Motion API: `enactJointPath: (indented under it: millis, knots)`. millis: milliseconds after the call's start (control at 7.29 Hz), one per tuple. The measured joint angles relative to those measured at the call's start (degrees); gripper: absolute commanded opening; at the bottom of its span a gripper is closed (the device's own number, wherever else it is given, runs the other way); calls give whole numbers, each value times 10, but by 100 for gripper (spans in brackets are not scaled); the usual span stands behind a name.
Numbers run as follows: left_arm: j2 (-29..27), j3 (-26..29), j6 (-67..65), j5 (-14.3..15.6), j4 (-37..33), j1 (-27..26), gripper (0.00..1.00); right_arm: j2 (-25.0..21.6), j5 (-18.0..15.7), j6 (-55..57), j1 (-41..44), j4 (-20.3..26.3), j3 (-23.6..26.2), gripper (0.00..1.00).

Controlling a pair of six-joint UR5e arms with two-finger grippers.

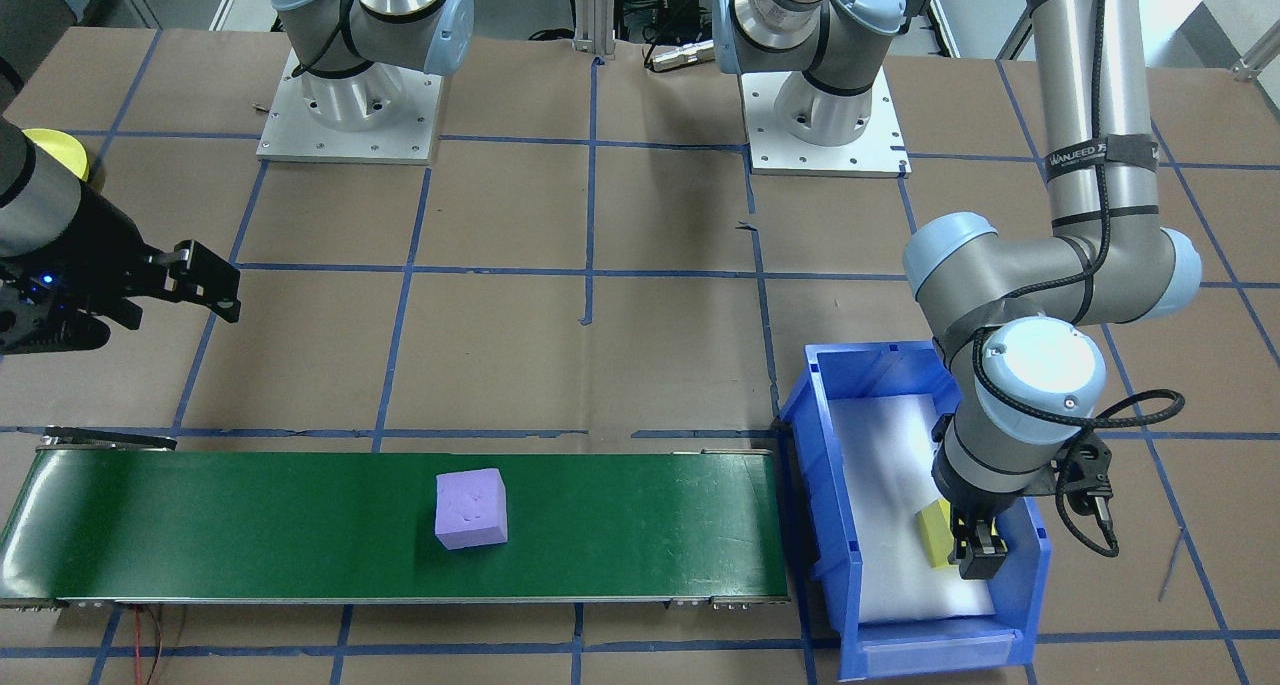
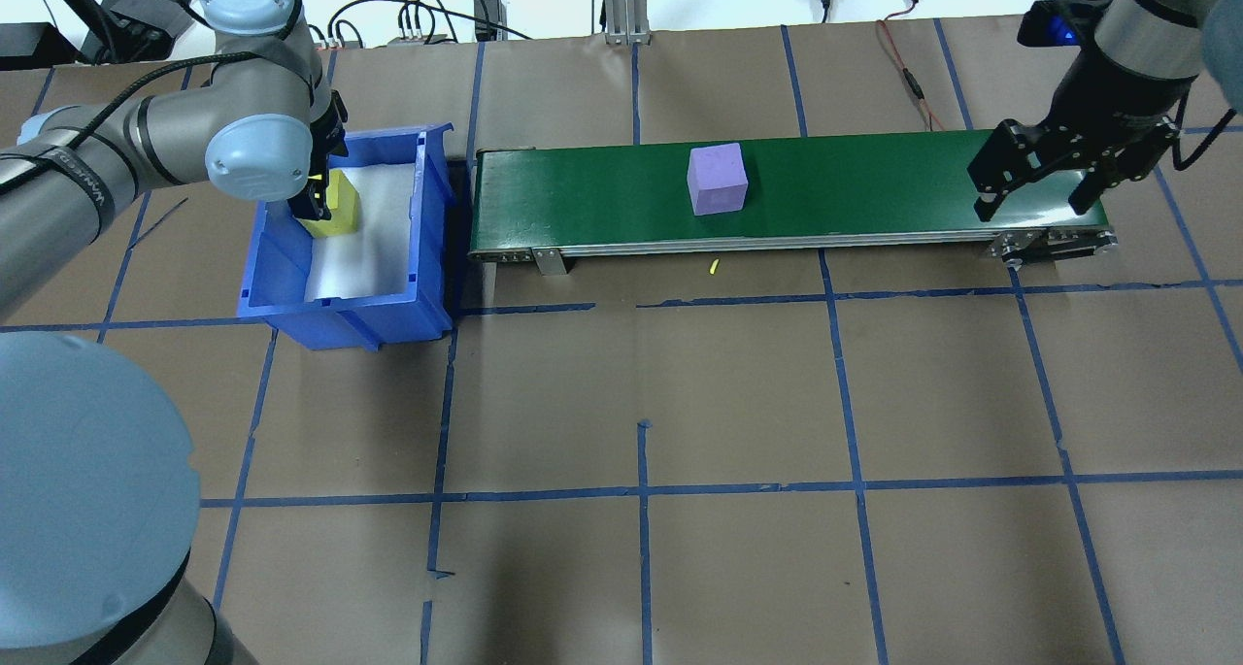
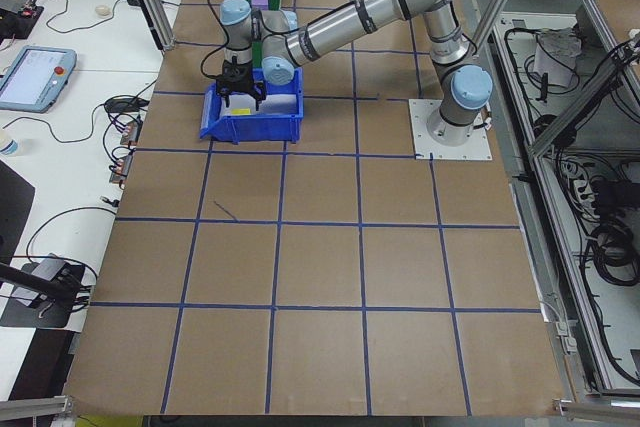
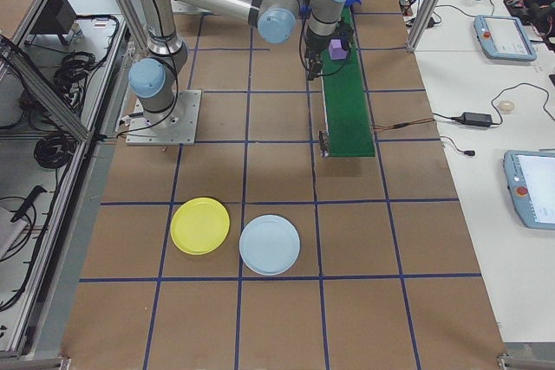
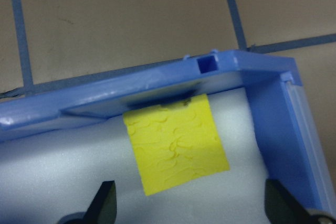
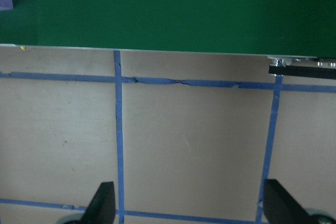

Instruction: Move block left to right into plate

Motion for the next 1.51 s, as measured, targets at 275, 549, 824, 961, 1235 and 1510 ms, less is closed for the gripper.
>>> enactJointPath:
  millis: [275, 549, 824, 961, 1235, 1510]
  knots:
    - [-10, 0, -16, 1, -2, 0, 100, 50, 68, 58, 16, -80, 0, 100]
    - [-17, -3, -16, 5, -2, 0, 91, 83, 83, 127, 44, -136, -1, 100]
    - [-20, -3, -16, 17, -1, 0, 66, 106, 88, 163, 54, -162, -1, 99]
    - [-21, -2, -17, 21, 0, 0, 62, 114, 95, 176, 56, -170, 0, 99]
    - [-21, 2, -23, 23, 0, 0, 59, 122, 107, 190, 56, -174, 0, 99]
    - [-8, 9, -22, 16, 3, -1, 54, 126, 109, 192, 56, -177, 0, 98]
